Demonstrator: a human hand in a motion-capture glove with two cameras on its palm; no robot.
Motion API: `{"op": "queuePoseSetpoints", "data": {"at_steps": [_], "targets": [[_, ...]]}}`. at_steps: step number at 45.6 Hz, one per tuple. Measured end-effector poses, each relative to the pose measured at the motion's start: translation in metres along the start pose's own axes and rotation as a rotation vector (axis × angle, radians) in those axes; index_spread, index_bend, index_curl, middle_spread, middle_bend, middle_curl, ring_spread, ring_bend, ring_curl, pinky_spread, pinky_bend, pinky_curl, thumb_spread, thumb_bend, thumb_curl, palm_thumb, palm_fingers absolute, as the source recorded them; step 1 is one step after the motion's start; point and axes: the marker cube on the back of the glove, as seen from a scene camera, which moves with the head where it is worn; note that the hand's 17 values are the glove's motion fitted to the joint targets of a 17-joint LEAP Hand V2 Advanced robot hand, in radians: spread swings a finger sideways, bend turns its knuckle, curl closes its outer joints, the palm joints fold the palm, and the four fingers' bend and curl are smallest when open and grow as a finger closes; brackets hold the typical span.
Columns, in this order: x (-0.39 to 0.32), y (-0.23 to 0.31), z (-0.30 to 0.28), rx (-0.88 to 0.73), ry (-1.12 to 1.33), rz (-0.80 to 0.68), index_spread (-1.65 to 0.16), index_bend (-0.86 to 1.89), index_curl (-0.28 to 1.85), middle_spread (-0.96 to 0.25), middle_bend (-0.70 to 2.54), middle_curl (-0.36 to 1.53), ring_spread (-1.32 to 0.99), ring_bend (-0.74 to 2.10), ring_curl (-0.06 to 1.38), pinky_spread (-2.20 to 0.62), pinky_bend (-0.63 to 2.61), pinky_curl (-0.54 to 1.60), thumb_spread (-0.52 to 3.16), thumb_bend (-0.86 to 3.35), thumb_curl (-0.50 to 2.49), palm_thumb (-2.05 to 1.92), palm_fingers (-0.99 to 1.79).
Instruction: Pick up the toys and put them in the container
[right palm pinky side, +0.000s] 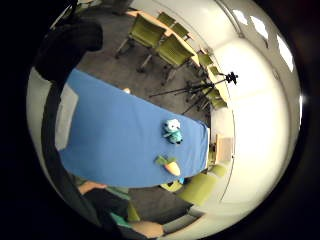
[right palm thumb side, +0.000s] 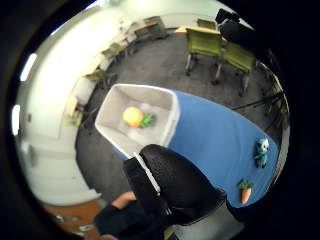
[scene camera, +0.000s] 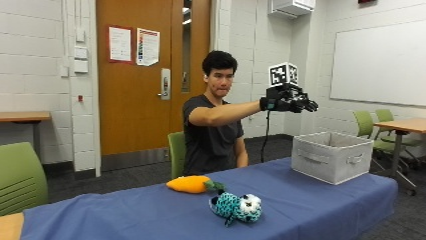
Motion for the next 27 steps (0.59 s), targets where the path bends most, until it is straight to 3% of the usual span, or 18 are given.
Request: {"op": "queuePoseSetpoints", "data": {"at_steps": [2, 7, 17, 27], "targets": [[0.039, 0.003, 0.006, -0.003, 0.071, 0.136, -0.30, 0.16, 0.60, -0.15, 0.47, 0.50, -0.33, 0.78, 0.34, -0.13, 0.93, 0.35, 1.04, -0.10, 0.25, -0.14, 0.07], [0.111, 0.015, 0.015, -0.017, 0.083, 0.236, -0.31, 0.17, 0.59, -0.16, 0.47, 0.49, -0.34, 0.78, 0.34, -0.13, 0.91, 0.34, 1.04, -0.10, 0.23, -0.14, 0.08], [0.225, 0.042, 0.050, -0.052, 0.088, 0.378, -0.31, 0.18, 0.56, -0.16, 0.45, 0.48, -0.36, 0.72, 0.31, -0.12, 0.89, 0.34, 1.03, -0.10, 0.19, -0.13, 0.06], [0.291, 0.051, 0.144, -0.132, 0.062, 0.433, -0.31, 0.16, 0.52, -0.17, 0.43, 0.47, -0.36, 0.67, 0.30, -0.12, 0.88, 0.34, 1.03, -0.10, 0.17, -0.13, 0.03]]}}
